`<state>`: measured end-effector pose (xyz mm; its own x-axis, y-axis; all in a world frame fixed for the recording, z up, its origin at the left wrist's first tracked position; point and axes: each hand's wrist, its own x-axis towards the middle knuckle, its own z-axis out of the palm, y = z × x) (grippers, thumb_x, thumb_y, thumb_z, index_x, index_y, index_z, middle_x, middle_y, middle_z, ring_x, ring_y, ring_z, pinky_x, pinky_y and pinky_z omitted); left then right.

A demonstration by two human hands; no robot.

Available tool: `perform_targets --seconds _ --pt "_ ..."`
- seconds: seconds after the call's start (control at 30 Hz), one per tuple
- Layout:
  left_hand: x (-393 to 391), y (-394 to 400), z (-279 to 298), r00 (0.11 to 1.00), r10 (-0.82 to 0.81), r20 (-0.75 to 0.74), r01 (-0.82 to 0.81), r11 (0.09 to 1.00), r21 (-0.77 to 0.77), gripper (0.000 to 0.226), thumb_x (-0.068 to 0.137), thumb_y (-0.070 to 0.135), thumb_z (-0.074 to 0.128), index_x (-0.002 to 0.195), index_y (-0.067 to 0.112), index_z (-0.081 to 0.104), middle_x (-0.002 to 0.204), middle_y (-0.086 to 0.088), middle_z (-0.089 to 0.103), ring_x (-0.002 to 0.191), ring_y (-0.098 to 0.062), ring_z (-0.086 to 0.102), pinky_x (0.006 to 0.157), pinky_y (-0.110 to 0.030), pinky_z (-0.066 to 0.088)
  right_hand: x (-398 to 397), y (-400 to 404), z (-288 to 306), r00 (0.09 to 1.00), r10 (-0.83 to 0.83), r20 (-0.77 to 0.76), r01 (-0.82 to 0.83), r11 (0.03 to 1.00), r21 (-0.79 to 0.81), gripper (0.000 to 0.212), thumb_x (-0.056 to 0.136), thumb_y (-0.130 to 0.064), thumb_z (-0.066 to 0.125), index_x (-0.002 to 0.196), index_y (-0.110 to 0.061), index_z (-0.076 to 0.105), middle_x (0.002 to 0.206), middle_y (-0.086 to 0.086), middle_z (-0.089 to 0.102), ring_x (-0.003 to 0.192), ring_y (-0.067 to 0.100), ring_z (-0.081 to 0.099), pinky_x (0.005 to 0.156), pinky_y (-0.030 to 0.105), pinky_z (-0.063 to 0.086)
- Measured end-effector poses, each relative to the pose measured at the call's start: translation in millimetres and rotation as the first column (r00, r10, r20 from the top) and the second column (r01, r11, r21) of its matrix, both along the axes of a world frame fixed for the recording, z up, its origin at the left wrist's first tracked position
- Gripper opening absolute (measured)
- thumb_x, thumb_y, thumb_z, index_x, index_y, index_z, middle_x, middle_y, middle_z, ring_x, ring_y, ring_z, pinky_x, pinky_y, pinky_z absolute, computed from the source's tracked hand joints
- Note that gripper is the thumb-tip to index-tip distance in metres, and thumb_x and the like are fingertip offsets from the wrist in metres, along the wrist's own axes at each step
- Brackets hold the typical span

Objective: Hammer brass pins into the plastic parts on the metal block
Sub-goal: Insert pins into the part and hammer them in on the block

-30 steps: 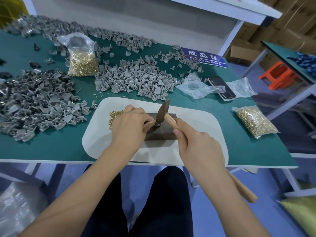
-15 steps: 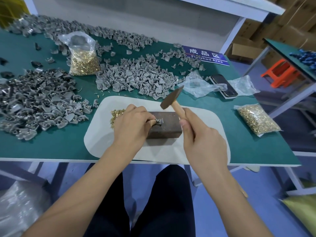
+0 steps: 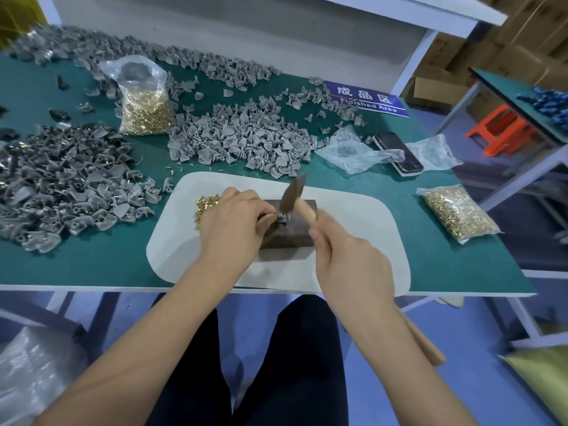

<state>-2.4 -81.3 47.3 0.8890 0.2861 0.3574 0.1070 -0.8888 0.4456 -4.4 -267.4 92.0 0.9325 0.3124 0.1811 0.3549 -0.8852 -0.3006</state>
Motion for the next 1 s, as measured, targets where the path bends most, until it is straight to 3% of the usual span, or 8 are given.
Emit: perform_targets --seconds 0.1,0.27,0.43,0.53,0.63,0.73,0.83,1.0 --pt "1.2 0.5 -0.6 1.0 0.0 -0.015 0.0 1.0 -0.005 0.013 0.096 0.041 0.064 0.091 0.037 0.075 0.091 0.013 0.066 0.096 -0.017 0.052 0.06 -0.031 0.046 6.1 -5.3 3.8 1.0 -0.012 -0.014 0.011 0.997 -0.077 0.027 0.107 -0.047 0.035 0.13 -0.042 0.048 0.079 0.004 0.068 0.07 0.037 0.054 0.059 0.039 0.037" --pt "2.1 1.0 -1.7 1.0 0.013 -0.004 -0.013 1.0 -0.02 0.012 0.094 0.042 0.065 0.088 0.038 0.074 0.09 0.015 0.065 0.096 -0.015 0.051 0.059 -0.028 0.038 4.8 -3.4 6.6 0.986 -0.05 0.162 0.025 0.988 0.153 0.035 0.106 -0.046 0.036 0.136 -0.041 0.052 0.075 0.003 0.069 0.065 0.038 0.058 0.055 0.041 0.047" --pt "2.1 0.9 -1.6 1.0 0.004 0.001 -0.004 1.0 -0.004 0.013 0.095 0.042 0.066 0.087 0.037 0.074 0.087 0.013 0.064 0.091 -0.017 0.051 0.057 -0.031 0.045 3.6 -9.0 -0.6 0.998 -0.006 -0.06 0.005 1.0 -0.017 0.029 0.106 -0.048 0.036 0.132 -0.044 0.048 0.082 0.003 0.069 0.078 0.038 0.062 0.065 0.042 0.051" --pt "2.5 0.6 -2.5 1.0 0.008 -0.017 -0.008 1.0 -0.02 0.012 0.095 0.041 0.065 0.088 0.037 0.074 0.09 0.014 0.064 0.094 -0.015 0.05 0.061 -0.032 0.046 3.2 -8.9 4.9 0.997 -0.027 0.068 0.019 0.993 0.116 0.034 0.104 -0.053 0.03 0.131 -0.045 0.049 0.075 -0.001 0.067 0.069 0.036 0.059 0.059 0.042 0.051" --pt "2.2 0.1 -3.1 1.0 0.013 0.008 -0.012 0.999 -0.044 0.008 0.093 0.039 0.068 0.088 0.037 0.075 0.089 0.016 0.065 0.093 -0.015 0.05 0.059 -0.028 0.038 1.3 -3.9 5.3 0.981 -0.035 0.19 -0.015 0.966 0.256 0.035 0.105 -0.05 0.033 0.135 -0.043 0.05 0.075 -0.002 0.069 0.065 0.034 0.059 0.055 0.043 0.051" --pt "2.0 0.3 -3.1 1.0 0.006 -0.003 -0.006 1.0 -0.018 0.008 0.093 0.038 0.068 0.088 0.038 0.075 0.089 0.014 0.064 0.093 -0.016 0.05 0.057 -0.028 0.039 1.4 -2.5 0.9 0.999 0.006 0.038 -0.01 0.994 0.106 0.035 0.107 -0.046 0.036 0.139 -0.043 0.048 0.087 0.002 0.073 0.079 0.038 0.064 0.062 0.042 0.049" --pt "3.2 1.1 -3.3 1.0 0.012 -0.014 -0.012 1.0 -0.011 0.009 0.094 0.038 0.067 0.089 0.039 0.074 0.089 0.014 0.064 0.093 -0.016 0.05 0.057 -0.028 0.04 6.3 -8.2 0.9 0.999 0.0 -0.035 -0.003 0.998 -0.065 0.028 0.106 -0.049 0.036 0.132 -0.045 0.045 0.081 0.003 0.069 0.078 0.038 0.062 0.06 0.038 0.04" --pt "3.7 1.3 -4.2 1.0 0.014 -0.018 -0.015 1.0 -0.026 0.011 0.094 0.044 0.066 0.092 0.039 0.075 0.093 0.016 0.065 0.096 -0.014 0.05 0.06 -0.028 0.036 11.0 -11.7 -2.0 0.994 -0.11 0.016 0.108 0.987 0.119 0.032 0.106 -0.046 0.034 0.135 -0.045 0.046 0.084 -0.002 0.067 0.074 0.034 0.059 0.063 0.041 0.048"
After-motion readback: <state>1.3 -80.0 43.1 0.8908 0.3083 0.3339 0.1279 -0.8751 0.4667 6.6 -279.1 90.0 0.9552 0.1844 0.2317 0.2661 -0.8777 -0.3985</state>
